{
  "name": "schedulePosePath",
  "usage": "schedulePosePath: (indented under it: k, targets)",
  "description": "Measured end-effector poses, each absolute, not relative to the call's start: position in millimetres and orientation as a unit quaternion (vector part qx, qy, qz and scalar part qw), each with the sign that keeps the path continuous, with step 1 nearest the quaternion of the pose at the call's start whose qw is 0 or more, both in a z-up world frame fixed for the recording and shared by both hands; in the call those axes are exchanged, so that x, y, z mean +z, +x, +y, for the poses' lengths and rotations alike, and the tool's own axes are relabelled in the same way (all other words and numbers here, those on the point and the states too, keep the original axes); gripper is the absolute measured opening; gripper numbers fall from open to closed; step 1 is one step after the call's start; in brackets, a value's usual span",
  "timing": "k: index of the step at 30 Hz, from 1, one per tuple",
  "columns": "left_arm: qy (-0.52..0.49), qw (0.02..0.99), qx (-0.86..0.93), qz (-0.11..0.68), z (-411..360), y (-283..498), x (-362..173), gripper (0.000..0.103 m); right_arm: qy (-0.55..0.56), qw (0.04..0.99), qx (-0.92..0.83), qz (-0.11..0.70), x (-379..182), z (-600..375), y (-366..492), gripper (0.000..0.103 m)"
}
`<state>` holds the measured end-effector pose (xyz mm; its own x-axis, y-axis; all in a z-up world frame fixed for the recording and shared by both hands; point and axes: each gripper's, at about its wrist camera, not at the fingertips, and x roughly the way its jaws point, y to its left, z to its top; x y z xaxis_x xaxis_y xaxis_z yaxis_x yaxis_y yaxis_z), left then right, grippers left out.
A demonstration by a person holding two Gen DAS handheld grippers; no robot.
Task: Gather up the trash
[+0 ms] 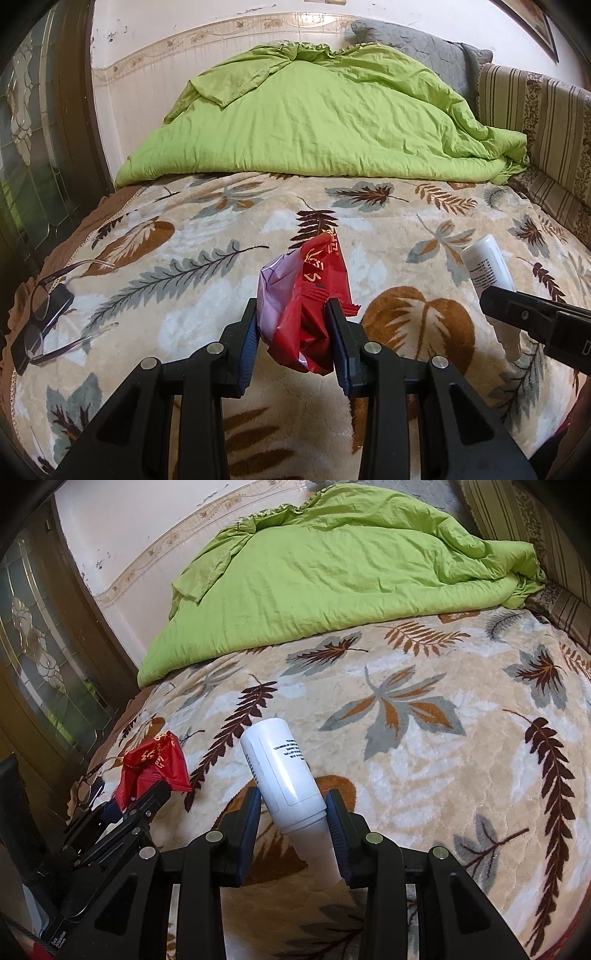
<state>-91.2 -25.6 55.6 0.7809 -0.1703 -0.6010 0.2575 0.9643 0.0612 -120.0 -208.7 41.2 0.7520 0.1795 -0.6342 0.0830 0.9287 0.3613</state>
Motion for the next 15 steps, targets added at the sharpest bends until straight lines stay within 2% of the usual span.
schedulePosePath:
  k: [15]
  targets:
    - [0.077, 0.94, -0.115, 0.311, -27.9, -89.1, 51.5, 0.034, 0.187, 0.916, 0.03, 0.353, 40.2, -208.8, -117.7, 0.039]
